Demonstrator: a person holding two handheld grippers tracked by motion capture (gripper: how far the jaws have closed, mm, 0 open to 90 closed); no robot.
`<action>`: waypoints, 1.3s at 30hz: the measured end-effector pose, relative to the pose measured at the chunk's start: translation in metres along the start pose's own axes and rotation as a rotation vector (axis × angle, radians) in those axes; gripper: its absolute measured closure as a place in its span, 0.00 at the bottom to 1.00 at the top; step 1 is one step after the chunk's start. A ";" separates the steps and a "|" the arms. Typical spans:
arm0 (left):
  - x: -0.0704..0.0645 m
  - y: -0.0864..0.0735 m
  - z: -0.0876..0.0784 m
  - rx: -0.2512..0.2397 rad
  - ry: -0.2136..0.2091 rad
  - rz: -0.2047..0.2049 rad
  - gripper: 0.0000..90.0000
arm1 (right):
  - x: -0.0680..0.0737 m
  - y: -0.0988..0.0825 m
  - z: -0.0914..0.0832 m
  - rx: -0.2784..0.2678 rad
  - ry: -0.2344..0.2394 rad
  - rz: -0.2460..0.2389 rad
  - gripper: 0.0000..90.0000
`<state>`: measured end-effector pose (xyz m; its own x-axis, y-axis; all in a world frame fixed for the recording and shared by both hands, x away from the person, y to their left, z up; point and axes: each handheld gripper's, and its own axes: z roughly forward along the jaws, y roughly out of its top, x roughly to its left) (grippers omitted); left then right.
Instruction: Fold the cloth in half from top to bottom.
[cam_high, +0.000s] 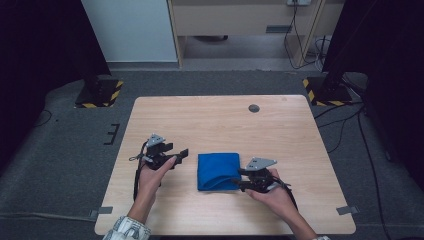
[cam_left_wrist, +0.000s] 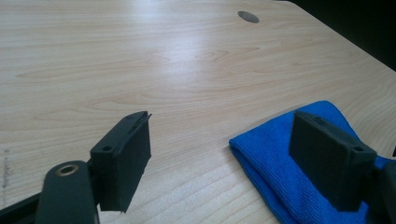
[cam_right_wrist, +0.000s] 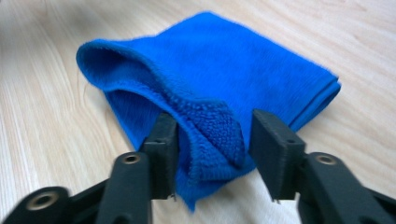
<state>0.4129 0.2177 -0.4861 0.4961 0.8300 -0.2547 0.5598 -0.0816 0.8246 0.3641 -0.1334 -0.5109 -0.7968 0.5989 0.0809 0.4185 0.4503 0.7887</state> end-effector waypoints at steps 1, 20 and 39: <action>-0.001 -0.001 0.000 0.004 0.000 0.003 0.23 | 0.001 -0.001 -0.001 0.005 0.000 -0.004 0.54; -0.027 -0.009 0.011 0.051 0.011 0.105 0.16 | 0.007 0.014 -0.007 -0.080 -0.051 0.014 0.32; -0.022 -0.012 0.011 0.081 0.050 0.123 0.08 | 0.001 0.026 0.004 -0.094 -0.093 0.044 0.17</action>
<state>0.4028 0.1942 -0.4956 0.5318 0.8372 -0.1272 0.5497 -0.2271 0.8039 0.3757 -0.1187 -0.4924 -0.7330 0.6773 0.0634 0.4063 0.3611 0.8394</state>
